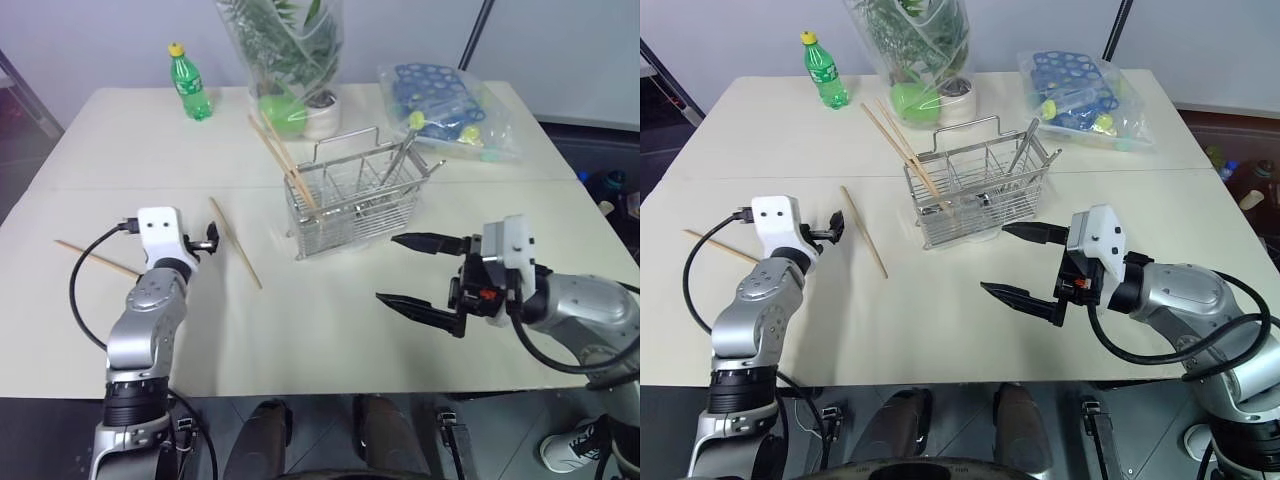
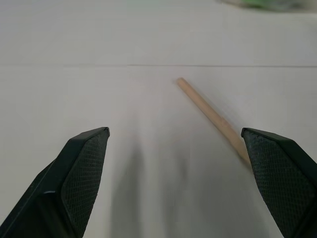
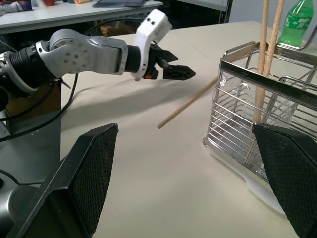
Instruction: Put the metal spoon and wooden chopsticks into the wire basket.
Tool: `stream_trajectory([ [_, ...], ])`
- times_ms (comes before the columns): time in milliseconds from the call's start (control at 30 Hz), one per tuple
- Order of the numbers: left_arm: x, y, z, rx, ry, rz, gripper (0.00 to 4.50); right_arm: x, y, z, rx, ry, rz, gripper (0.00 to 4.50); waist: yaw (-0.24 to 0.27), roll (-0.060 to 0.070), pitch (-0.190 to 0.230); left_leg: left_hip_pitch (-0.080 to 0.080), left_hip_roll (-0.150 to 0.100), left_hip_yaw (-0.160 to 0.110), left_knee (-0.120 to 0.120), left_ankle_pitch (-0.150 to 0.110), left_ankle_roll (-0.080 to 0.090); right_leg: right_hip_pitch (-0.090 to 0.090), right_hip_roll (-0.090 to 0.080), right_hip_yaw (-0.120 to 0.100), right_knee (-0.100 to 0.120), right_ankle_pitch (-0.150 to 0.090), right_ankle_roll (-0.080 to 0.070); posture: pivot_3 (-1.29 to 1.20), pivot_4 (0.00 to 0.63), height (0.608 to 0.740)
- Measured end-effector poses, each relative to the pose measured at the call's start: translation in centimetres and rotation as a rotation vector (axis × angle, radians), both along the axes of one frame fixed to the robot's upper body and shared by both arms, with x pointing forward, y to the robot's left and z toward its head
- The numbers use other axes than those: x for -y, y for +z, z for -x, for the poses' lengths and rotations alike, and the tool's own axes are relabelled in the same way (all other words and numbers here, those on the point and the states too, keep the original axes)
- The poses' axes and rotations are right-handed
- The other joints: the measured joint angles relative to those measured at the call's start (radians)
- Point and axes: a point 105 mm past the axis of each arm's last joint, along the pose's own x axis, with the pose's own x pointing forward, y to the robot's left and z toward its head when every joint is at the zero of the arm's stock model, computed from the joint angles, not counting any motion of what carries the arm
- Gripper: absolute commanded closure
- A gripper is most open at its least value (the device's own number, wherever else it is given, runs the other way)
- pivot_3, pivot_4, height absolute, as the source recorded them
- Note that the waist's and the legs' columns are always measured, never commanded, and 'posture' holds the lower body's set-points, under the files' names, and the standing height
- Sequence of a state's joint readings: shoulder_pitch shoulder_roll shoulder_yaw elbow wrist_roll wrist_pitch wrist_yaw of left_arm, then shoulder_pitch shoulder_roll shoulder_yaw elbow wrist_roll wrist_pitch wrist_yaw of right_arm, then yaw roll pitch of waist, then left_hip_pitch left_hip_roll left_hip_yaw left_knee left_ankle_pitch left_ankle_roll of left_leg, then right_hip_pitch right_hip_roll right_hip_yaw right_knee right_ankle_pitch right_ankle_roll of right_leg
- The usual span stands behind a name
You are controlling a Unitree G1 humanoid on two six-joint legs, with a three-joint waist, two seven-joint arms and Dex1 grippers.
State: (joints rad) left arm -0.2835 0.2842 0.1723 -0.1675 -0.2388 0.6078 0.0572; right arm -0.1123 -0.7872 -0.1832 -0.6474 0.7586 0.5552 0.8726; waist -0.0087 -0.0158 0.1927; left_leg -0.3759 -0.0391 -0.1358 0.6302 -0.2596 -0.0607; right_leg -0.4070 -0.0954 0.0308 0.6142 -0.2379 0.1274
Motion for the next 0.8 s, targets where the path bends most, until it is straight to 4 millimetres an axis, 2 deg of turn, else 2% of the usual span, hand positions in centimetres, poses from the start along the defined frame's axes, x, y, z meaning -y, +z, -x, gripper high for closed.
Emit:
stream_trajectory([
  [200, 1.8, 1.5, -1.5, 0.045, -0.027, 0.028, 0.0, -0.1, -0.1, -0.4, 0.036, -0.015, 0.016, 0.07, 0.0, 0.0, 0.0, 0.0, 0.0, 0.0, 0.0, 0.0, 0.0, 0.0, 0.0, 0.0, 0.0, 0.0, 0.0, 0.0, 0.15, 0.74],
  [333, 2.3, 0.6, -1.9, -0.014, -0.004, 0.058, 0.0, -0.1, -1.6, -0.2, -0.001, -0.025, 0.024, 0.07, -0.001, -0.001, 0.0, 0.0, 0.0, 0.0, 0.0, 0.0, 0.0, 0.0, 0.0, 0.0, 0.0, 0.0, 0.0, 0.0, 0.15, 0.74],
  [433, 2.3, 0.1, -2.3, -0.07, 0.052, 0.104, 0.0, 0.0, -1.7, -0.4, 0.008, -0.031, 0.03, 0.07, 0.0, -0.001, 0.0, 0.0, 0.0, 0.0, 0.001, 0.0, 0.0, 0.0, 0.0, 0.0, 0.0, 0.0, 0.0, 0.0, 0.15, 0.74],
  [667, 3.0, 1.2, -3.8, -0.131, 0.152, 0.128, 0.0, 0.5, -2.3, -0.6, 0.013, -0.045, 0.056, 0.07, -0.001, -0.003, 0.001, 0.0, 0.0, 0.0, 0.001, 0.0, 0.0, 0.0, 0.0, -0.001, 0.0, 0.0, 0.001, 0.0, 0.15, 0.74],
  [800, 3.4, 0.8, -4.2, -0.181, 0.184, 0.146, 0.0, 0.5, -2.6, -0.4, 0.003, -0.034, 0.068, 0.07, 0.0, -0.003, 0.001, 0.0, 0.0, 0.0, 0.001, 0.0, 0.0, 0.0, 0.0, -0.001, 0.0, 0.0, 0.001, 0.0, 0.15, 0.74],
])
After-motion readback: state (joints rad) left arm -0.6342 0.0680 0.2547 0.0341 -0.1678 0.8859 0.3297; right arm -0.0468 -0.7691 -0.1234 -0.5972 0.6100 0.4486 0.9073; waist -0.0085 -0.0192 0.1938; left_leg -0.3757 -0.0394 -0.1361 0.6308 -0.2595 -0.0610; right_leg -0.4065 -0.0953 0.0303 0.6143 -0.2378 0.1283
